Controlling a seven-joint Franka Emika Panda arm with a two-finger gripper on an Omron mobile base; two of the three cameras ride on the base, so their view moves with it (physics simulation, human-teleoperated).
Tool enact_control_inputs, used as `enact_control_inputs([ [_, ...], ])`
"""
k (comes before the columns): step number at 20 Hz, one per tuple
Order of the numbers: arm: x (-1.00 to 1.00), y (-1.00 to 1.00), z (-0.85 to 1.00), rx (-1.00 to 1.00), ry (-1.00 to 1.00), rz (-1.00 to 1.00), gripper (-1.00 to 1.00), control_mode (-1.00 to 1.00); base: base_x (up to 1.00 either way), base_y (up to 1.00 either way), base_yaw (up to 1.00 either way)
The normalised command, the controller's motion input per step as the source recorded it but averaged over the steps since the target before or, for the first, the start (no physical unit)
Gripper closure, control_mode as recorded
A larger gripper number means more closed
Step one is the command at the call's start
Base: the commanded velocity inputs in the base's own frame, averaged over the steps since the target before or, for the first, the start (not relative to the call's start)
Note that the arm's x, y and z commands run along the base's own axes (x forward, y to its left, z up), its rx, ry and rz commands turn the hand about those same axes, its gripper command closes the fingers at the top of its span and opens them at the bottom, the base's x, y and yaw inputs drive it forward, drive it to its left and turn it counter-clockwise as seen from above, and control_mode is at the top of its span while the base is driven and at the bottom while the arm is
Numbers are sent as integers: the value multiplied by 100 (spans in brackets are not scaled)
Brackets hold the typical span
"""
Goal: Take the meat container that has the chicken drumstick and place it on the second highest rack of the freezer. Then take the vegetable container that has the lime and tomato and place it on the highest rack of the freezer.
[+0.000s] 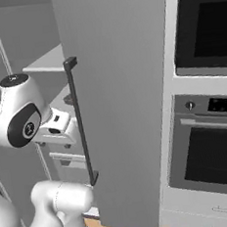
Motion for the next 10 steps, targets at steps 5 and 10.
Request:
enact_control_inputs([
  [5, 0, 0, 0, 0, 0, 0, -100, 100, -17, -100, -55],
  [10, 0, 0, 0, 0, 0, 0, -100, 100, 0, -100, -68],
])
